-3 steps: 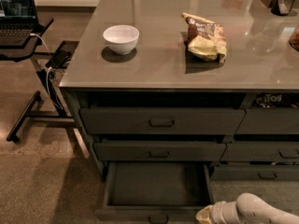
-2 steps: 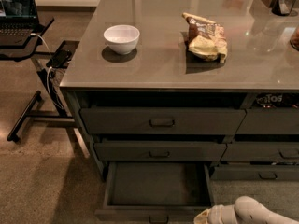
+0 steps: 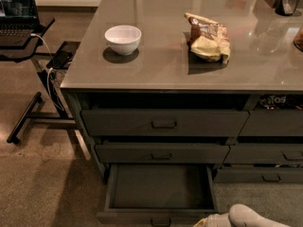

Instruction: Close bottom drawer

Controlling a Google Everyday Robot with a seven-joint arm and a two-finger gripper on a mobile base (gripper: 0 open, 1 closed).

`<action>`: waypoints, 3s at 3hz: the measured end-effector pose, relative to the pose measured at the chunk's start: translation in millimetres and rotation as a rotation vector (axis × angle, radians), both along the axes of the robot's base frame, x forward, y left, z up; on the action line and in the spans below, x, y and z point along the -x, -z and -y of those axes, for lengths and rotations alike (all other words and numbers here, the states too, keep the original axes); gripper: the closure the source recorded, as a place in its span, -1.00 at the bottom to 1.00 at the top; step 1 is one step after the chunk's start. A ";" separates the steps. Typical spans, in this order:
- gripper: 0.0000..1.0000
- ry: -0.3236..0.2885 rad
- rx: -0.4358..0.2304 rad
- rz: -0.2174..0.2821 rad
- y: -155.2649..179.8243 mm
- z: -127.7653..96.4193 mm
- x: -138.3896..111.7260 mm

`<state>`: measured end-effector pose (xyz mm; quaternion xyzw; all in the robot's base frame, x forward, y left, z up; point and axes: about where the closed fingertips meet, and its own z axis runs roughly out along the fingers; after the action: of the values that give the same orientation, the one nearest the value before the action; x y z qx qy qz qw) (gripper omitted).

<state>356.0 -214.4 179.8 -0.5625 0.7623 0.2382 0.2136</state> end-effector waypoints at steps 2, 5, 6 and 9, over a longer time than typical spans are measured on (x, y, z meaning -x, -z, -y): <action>0.71 0.011 0.008 0.027 12.2 -10.0 -8.2; -0.70 0.018 -0.002 0.051 17.0 -13.1 -23.4; -0.79 0.026 -0.010 0.070 17.1 -16.1 -31.1; 0.60 0.054 -0.037 0.285 -17.2 -32.8 -142.7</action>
Offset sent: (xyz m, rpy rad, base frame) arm 0.0064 0.0083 -0.0098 -0.0057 -0.0207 -0.0076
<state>498.7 -181.6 197.0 -0.5658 0.7347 0.1641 0.3363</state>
